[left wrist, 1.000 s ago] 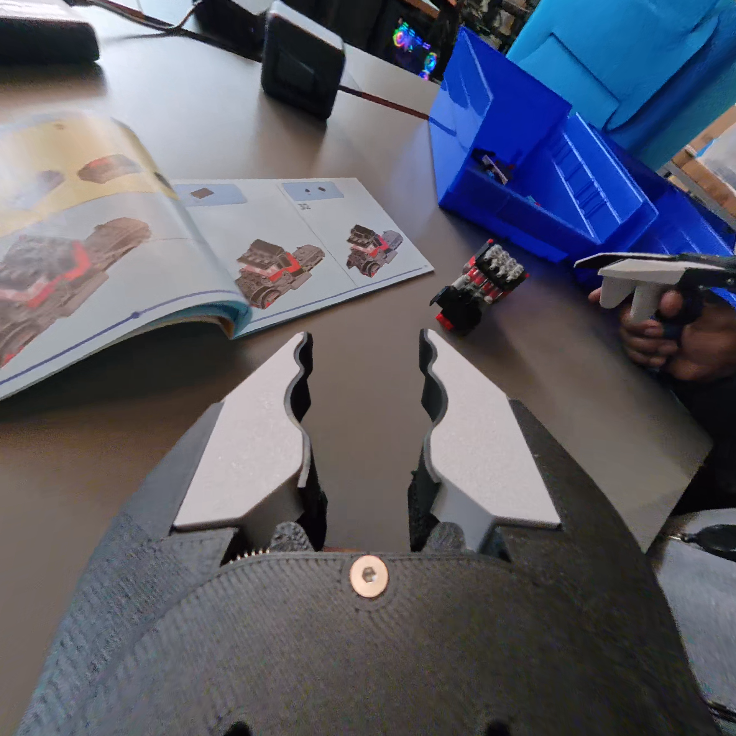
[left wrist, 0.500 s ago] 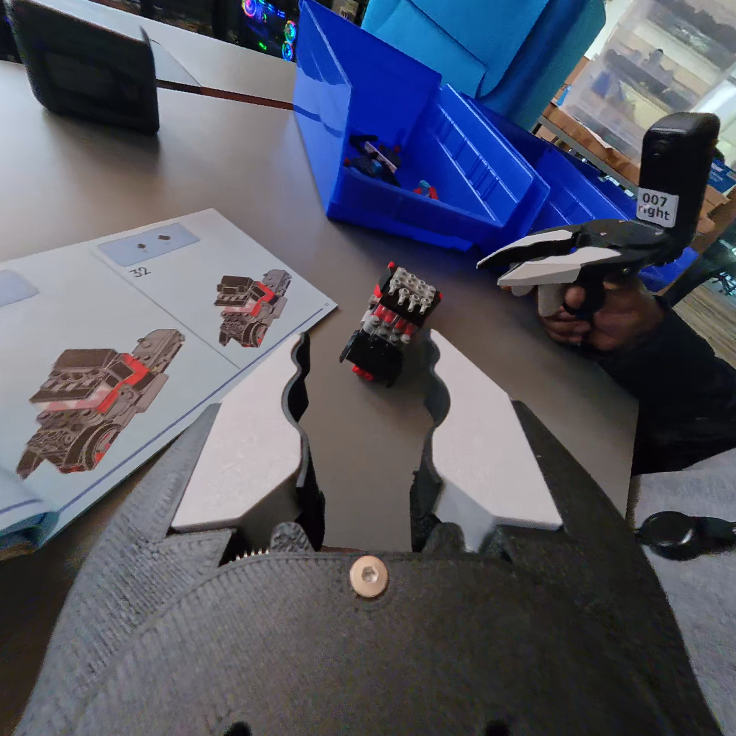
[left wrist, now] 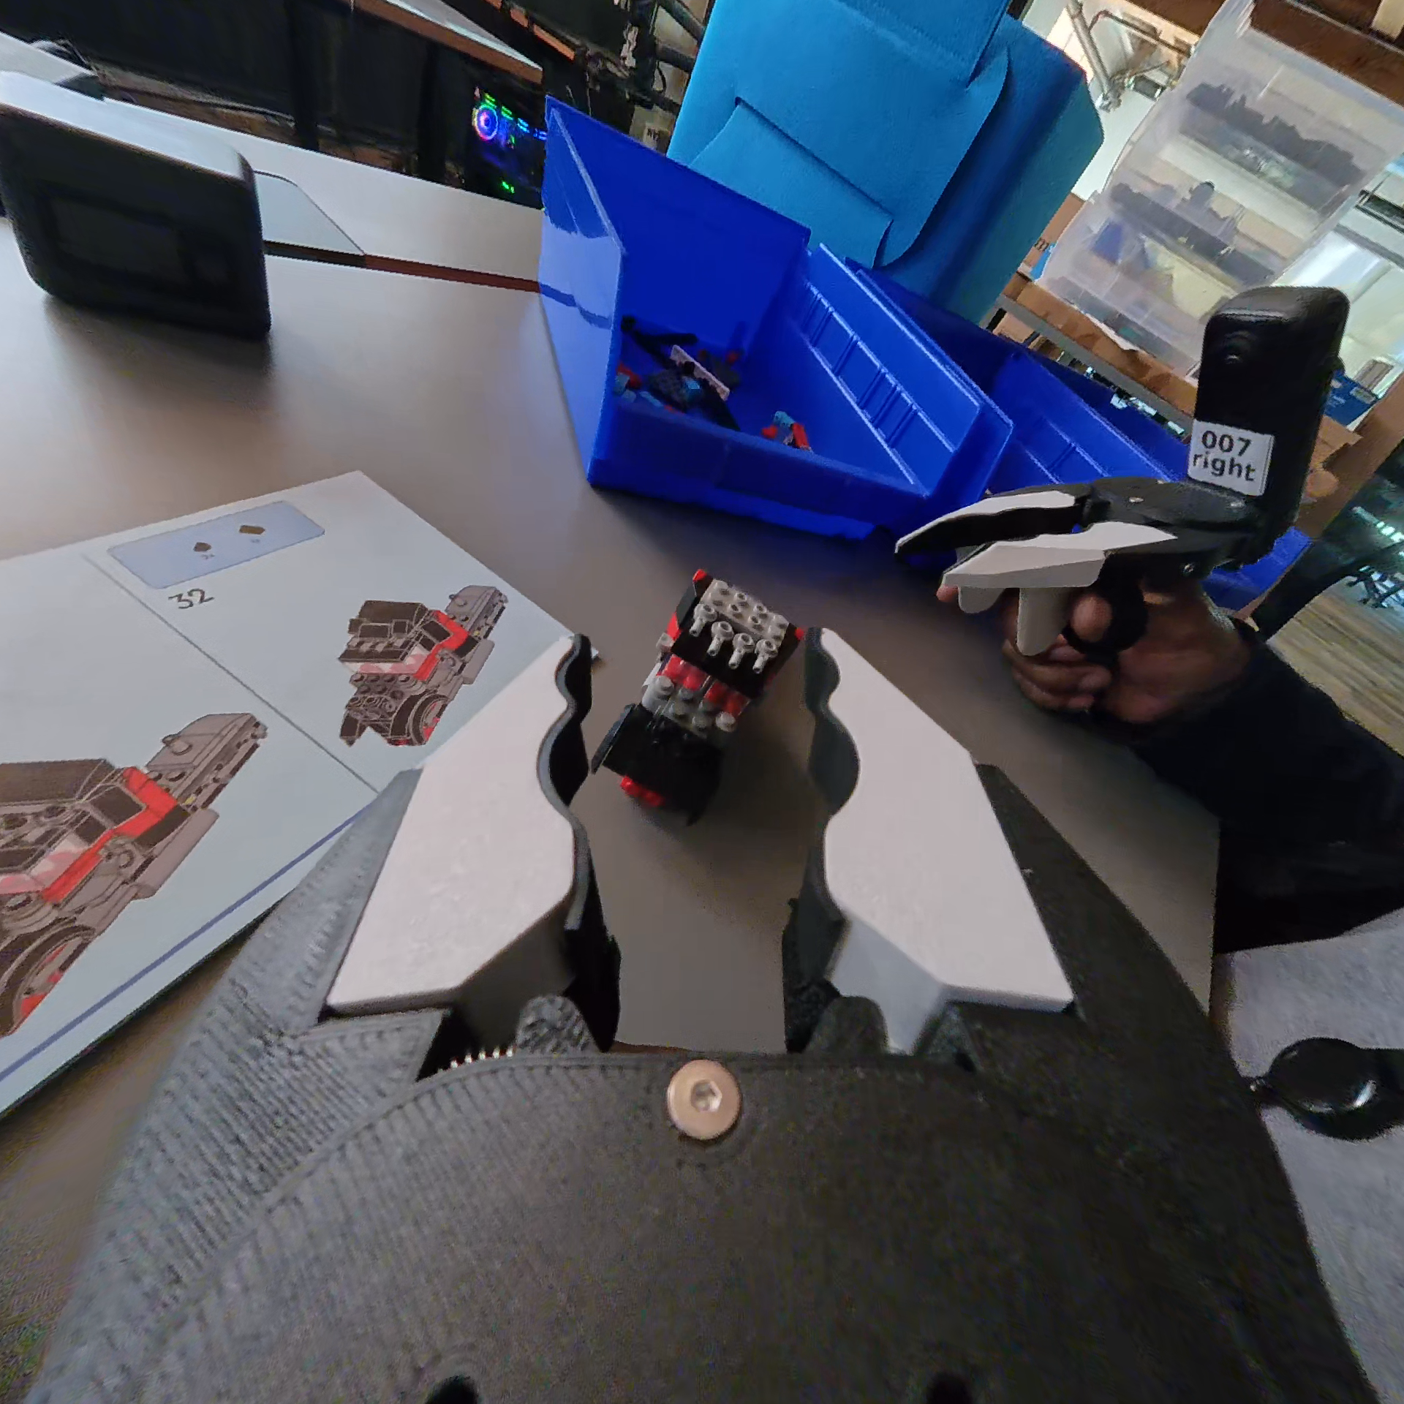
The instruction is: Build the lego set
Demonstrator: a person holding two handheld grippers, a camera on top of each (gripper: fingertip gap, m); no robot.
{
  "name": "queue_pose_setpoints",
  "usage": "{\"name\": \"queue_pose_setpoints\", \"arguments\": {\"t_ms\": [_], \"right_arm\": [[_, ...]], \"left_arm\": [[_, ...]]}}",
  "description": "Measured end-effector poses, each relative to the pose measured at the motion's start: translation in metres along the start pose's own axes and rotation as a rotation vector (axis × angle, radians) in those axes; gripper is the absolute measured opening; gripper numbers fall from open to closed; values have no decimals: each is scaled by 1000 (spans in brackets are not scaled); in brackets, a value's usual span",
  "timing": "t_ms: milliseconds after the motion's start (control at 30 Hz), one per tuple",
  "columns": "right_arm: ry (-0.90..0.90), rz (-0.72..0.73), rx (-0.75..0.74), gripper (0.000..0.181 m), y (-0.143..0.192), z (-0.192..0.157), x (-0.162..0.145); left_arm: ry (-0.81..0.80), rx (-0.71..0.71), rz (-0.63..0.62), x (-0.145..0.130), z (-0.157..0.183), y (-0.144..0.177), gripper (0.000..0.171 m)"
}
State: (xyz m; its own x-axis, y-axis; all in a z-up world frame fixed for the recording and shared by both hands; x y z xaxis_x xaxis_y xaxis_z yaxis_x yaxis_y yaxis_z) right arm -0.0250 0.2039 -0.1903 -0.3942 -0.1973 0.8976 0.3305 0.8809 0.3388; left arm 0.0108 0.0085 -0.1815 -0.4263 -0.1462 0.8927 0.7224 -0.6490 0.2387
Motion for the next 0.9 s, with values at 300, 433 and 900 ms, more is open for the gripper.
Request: {"name": "queue_pose_setpoints", "arguments": {"t_ms": [300, 433, 900], "right_arm": [[-46, 54, -63, 35, 15, 11, 1], [-51, 60, -72, 35, 16, 12, 2], [-111, 61, -55, 35, 14, 18, 2]], "left_arm": [[-7, 82, 4, 0, -6, -1, 57], [16, 87, 4, 1, -10, -2, 57], [47, 98, 129, 24, -27, -10, 57]]}}
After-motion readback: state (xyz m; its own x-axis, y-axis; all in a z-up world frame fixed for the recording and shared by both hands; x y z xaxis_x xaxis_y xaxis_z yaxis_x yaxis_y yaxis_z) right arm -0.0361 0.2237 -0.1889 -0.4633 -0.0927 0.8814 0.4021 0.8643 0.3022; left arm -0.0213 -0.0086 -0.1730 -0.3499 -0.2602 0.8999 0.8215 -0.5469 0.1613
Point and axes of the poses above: each gripper's, where its closed fingertips meet, y back along the fingers, x out of its top, z = x × y across the jaws, the point moved 3 cm from there along y, back along the fingers, and after that the axes turned 1 degree about x, right-handed, at the moved point
